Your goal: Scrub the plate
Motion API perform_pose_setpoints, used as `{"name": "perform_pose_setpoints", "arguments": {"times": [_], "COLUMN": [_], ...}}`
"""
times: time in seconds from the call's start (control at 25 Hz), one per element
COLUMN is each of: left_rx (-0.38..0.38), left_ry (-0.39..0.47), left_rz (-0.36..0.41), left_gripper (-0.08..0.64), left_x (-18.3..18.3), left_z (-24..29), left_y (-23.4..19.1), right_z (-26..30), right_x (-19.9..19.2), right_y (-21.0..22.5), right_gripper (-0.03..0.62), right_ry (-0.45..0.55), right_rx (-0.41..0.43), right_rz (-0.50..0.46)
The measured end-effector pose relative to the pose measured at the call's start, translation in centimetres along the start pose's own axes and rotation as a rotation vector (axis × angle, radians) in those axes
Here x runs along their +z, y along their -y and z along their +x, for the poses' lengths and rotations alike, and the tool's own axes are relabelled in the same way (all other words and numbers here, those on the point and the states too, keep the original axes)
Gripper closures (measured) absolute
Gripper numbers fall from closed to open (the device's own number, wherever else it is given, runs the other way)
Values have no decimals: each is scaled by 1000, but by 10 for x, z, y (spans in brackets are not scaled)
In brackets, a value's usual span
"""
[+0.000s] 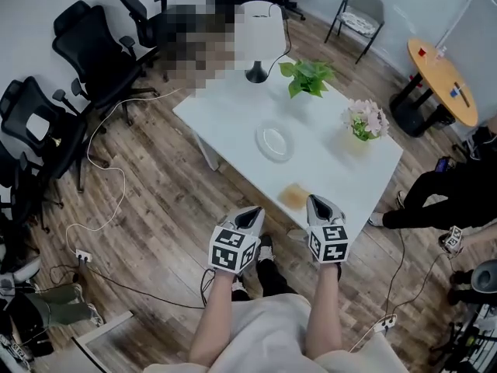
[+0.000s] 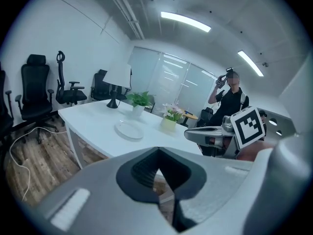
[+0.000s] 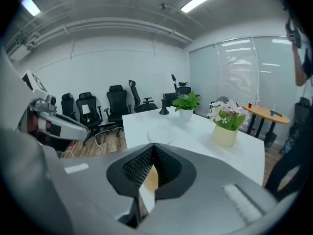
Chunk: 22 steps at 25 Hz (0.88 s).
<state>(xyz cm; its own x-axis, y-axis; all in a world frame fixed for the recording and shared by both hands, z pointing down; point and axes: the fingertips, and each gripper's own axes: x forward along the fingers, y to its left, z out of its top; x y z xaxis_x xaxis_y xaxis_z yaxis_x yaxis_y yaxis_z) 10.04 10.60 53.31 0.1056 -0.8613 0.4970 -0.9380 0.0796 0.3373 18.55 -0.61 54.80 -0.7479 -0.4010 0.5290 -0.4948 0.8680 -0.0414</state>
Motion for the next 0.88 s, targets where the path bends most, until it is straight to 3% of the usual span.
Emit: {"name": "perform_pose_setpoints", "arguments": {"times": [0.36,0.88], "left_rx": [28,65], "left_ry": [-28,-49], "left_rz": [-46,-96], "left_gripper": [558,558], "left_x": [19,33], "left_z": [69,118], "left_y": [-25,-41], "right_z": [59,90], "right_x": [-20,-70], "right_y": [1,-6], "right_gripper": [549,422], "right_ry": [-200,-475], "right_rx": [228,474], "right_rz": [-259,-453]}}
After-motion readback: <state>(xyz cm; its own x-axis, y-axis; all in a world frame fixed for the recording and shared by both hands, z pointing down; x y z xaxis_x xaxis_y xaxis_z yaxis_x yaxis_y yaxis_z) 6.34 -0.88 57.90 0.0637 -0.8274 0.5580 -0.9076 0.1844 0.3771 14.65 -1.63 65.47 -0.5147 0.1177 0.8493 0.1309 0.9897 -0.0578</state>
